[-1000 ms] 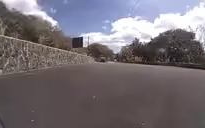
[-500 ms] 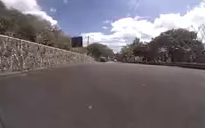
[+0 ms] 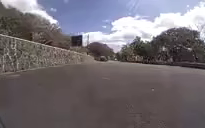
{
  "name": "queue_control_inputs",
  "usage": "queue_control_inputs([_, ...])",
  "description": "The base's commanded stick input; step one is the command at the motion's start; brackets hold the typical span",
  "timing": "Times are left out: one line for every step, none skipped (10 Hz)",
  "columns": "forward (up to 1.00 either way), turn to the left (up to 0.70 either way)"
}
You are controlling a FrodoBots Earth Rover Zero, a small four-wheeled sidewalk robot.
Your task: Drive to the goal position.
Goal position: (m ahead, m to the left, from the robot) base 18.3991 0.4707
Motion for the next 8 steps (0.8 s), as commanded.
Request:
queue_control_inputs([0.85, 0.01])
queue_control_inputs([0.85, 0.01])
queue_control_inputs([0.85, 0.01])
queue_control_inputs([0.85, 0.01])
queue_control_inputs([0.85, 0.01])
queue_control_inputs([0.85, 0.01])
queue_control_inputs([0.85, 0.01])
queue_control_inputs([0.85, 0.01])
